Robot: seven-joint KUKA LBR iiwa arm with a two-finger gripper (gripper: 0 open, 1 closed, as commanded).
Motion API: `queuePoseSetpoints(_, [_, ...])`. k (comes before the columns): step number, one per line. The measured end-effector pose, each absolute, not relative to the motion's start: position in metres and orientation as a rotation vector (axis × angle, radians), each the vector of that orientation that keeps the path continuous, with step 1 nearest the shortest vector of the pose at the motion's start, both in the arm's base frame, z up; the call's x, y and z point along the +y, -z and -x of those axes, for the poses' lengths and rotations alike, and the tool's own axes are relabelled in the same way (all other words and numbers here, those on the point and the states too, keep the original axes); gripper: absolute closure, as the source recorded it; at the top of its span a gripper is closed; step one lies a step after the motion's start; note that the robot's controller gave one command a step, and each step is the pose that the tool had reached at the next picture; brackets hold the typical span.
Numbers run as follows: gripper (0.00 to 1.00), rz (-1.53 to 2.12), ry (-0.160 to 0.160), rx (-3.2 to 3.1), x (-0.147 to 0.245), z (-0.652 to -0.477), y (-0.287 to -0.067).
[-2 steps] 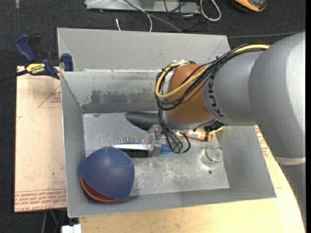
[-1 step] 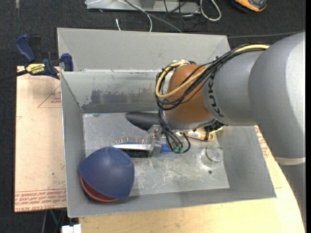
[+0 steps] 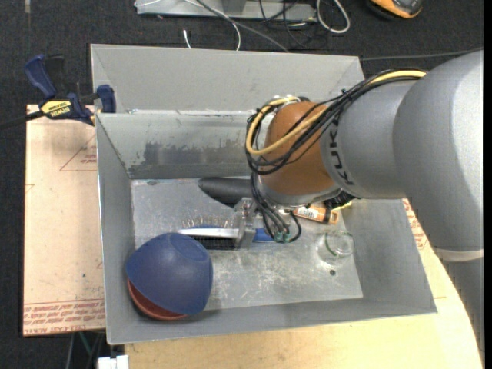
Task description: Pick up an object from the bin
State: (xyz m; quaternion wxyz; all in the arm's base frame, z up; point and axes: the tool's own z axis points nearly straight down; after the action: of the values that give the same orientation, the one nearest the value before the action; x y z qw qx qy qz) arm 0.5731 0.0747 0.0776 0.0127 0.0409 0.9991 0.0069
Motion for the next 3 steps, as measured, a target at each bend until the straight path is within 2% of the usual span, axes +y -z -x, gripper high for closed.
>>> queuePoseSetpoints(1, [1.0,0.215,-0.02,3.102,0.057,-0.563,-0.071])
queuePoseSetpoints(2, [1.0,-0.117,-0.025,3.103,0.08,-0.583,-0.182])
queuePoseSetpoints(3, [1.0,0.192,-0.019,3.122,0.078,-0.561,-0.071])
